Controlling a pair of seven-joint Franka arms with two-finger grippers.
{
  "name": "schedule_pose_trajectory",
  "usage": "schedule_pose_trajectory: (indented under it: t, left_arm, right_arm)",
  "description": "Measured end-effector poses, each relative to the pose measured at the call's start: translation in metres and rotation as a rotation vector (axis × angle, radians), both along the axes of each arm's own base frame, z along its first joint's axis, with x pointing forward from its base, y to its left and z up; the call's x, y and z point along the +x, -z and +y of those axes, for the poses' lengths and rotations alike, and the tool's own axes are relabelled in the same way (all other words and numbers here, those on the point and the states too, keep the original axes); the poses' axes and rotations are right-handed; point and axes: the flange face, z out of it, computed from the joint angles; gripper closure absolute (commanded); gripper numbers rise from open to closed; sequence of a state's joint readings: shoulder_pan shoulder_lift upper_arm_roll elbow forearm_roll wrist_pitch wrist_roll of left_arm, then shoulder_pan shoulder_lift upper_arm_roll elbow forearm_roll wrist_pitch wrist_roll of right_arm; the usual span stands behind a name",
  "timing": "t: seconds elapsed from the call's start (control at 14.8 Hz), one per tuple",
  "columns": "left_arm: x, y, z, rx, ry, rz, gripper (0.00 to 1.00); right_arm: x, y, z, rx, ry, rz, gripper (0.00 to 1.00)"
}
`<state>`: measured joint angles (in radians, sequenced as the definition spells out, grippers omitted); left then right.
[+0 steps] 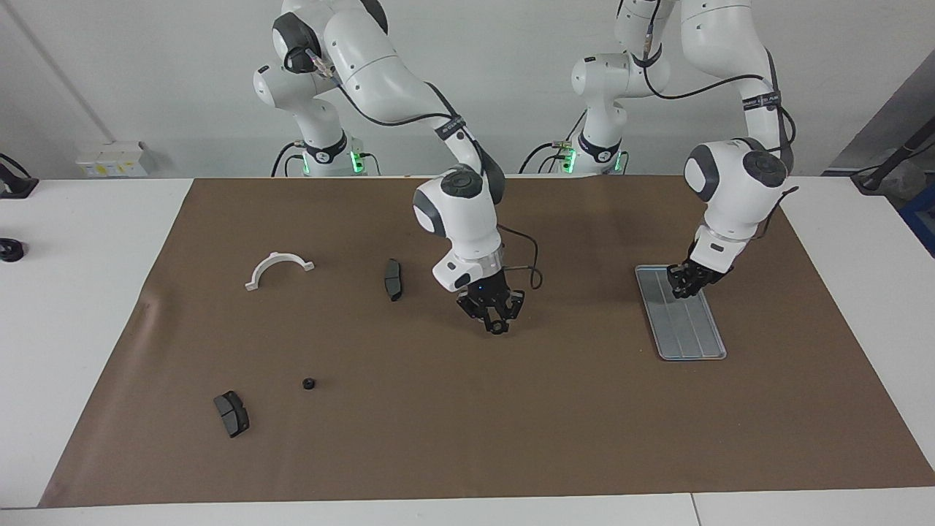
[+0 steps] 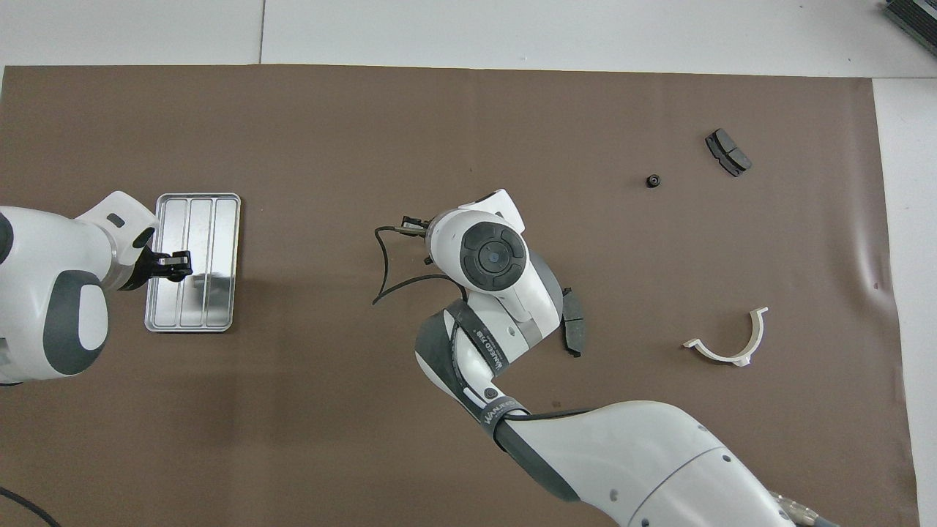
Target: Pick bearing gear from pile to tray
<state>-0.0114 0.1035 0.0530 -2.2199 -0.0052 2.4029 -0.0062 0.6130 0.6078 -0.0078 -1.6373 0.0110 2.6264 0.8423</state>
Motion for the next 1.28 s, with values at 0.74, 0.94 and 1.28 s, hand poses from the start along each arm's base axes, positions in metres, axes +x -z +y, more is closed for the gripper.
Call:
schedule_pose_trajectory:
  t: [0.74, 0.94, 1.28]
  left_arm:
    - [-0.017, 0.009, 0.005, 0.001, 0.056, 0.024, 0.00]
    - [-0.002, -0.021, -0.009, 0.001, 0.084, 0.008, 0.00]
    - [0.022, -0.072, -0.097, -0.006, 0.171, -0.035, 0.00]
  right_arm:
    - [0.055, -0.114, -0.162, -0.206, -0.014, 0.026, 0.00]
    - [0.065, -0.133, -0.236, -0.258, -0.076, 0.038, 0.00]
    - [0.083, -0.099, -0.340, -0.301, -0.157, 0.087, 0.00]
